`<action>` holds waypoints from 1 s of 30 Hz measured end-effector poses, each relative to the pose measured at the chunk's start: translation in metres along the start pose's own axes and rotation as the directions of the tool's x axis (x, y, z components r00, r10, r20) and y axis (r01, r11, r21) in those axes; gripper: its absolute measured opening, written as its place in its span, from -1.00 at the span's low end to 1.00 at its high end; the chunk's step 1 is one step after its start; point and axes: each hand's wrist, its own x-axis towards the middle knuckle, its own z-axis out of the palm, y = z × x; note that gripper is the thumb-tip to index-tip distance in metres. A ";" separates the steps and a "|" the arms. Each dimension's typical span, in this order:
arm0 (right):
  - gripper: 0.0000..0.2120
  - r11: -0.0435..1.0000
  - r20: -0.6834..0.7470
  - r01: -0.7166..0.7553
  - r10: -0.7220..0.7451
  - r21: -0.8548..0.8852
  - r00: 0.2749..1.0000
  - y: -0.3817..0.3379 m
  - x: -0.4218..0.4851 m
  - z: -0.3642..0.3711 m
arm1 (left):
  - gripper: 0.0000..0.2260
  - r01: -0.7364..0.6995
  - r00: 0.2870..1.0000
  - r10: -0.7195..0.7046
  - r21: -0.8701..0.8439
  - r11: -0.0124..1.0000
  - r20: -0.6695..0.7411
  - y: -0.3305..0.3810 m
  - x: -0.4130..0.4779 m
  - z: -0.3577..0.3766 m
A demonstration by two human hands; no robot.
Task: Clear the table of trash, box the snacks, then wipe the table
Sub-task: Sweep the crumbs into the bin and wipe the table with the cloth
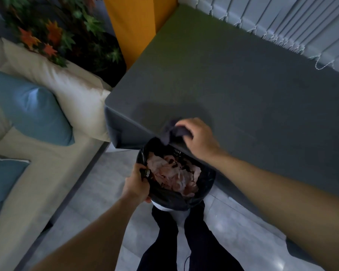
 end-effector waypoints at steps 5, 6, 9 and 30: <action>-0.73 0.963 -0.084 -0.192 0.179 -0.188 0.980 0.029 0.012 -0.014 | -0.65 -0.004 1.000 0.004 0.045 0.999 -0.004 0.003 -0.002 0.012; -0.72 0.963 -0.019 -0.106 0.105 -0.247 0.994 0.028 0.005 -0.010 | -0.66 -0.006 1.000 0.006 0.053 0.999 -0.003 0.004 -0.003 0.014; -0.70 0.976 0.173 0.066 -0.030 -0.208 0.985 0.019 -0.017 -0.003 | -0.65 -0.012 1.000 0.013 0.091 0.996 -0.004 0.006 -0.003 0.023; -0.71 0.979 0.125 0.082 -0.059 -0.185 0.990 0.057 -0.043 -0.053 | -0.64 -0.041 0.998 0.045 0.130 0.991 -0.034 0.034 -0.014 0.090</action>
